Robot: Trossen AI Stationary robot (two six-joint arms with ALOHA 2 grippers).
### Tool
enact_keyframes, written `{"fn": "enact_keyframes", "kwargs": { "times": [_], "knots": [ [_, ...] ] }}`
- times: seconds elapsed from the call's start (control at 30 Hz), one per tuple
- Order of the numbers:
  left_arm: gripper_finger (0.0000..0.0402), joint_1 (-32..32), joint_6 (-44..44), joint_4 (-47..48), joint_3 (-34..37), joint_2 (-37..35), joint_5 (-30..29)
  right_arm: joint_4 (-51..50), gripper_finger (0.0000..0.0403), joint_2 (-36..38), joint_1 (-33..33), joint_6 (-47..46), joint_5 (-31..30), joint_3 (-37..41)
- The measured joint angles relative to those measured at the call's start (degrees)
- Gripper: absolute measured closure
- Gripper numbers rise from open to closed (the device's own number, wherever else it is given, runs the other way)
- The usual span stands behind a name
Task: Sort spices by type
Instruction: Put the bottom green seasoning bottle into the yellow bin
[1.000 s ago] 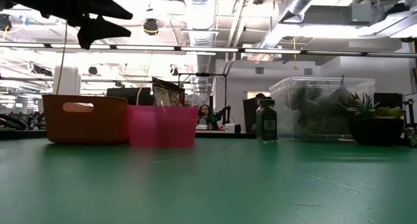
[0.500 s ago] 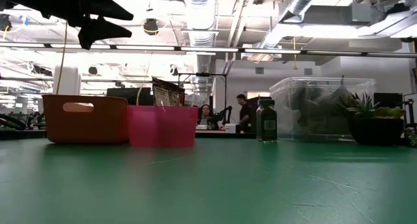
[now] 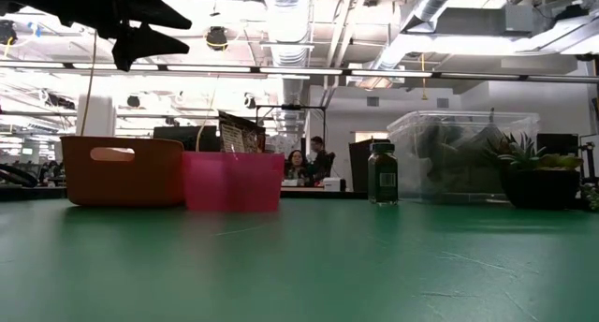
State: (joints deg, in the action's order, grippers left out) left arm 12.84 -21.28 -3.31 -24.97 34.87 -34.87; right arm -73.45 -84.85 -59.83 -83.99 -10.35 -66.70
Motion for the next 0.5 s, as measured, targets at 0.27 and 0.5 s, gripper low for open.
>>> {"fn": "enact_keyframes", "kwargs": {
  "times": [0.27,0.5],
  "knots": [
    [0.0189,0.0,0.0,0.0,0.0,0.0,0.0,-0.1,0.0121,2.3,0.0,-0.5,0.4,-0.1],
    [0.0189,0.0,-0.6,0.7,0.0,0.0,0.0,1.5,0.0121,2.1,-0.3,3.3,2.9,0.8]
  ]
}}
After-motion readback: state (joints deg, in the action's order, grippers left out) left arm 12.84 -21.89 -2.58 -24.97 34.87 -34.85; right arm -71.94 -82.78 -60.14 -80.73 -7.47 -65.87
